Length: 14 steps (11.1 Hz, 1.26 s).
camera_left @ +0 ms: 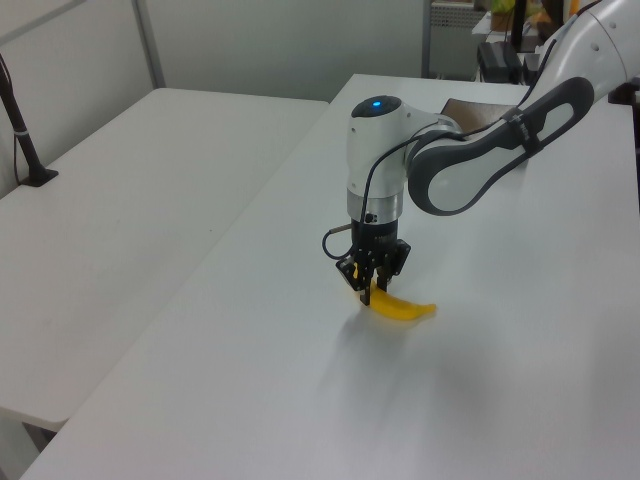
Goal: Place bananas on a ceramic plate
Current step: 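Close the gripper on the middle of the yellow banana, then lift the banana and carry it over the brown square plate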
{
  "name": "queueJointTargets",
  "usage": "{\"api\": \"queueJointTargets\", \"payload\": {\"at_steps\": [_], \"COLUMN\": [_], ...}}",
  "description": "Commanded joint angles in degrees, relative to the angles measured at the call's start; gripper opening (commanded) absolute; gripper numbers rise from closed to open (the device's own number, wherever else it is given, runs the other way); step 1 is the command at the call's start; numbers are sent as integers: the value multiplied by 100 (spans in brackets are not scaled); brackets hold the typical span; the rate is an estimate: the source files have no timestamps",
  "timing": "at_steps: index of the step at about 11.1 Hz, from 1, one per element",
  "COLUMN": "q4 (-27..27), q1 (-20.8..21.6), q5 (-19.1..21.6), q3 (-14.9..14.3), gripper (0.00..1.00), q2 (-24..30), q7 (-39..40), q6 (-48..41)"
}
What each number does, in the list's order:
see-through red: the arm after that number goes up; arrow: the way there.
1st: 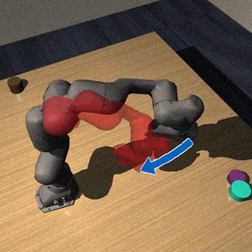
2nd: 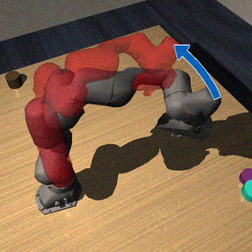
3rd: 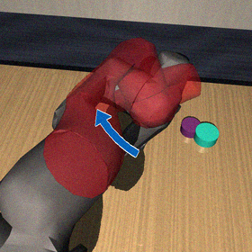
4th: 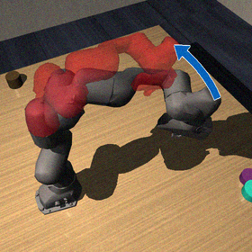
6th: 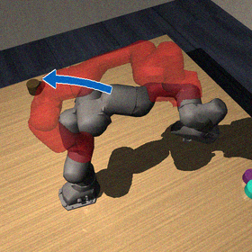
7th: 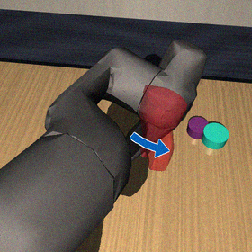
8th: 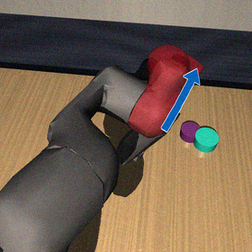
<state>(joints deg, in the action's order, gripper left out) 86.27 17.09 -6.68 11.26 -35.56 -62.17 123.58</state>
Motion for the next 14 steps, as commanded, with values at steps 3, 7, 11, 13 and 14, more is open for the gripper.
{"api": "queueJointTargets", "payload": {"at_steps": [3,7,11,13,14], "q4": [-57,30,13,22,22], "q1": [-12,-257,-775,-1188,-1417], "q5": [-193,-88,552,887,992], "q3": [8,8,-10,-10,-10], "gripper": [4,4,5,5,5], "q2": [128,926,1875,2324,2508], "q7": [-33,501,1985,3117,3715], "q6": [26,-324,-1273,-1800,-2046]}}
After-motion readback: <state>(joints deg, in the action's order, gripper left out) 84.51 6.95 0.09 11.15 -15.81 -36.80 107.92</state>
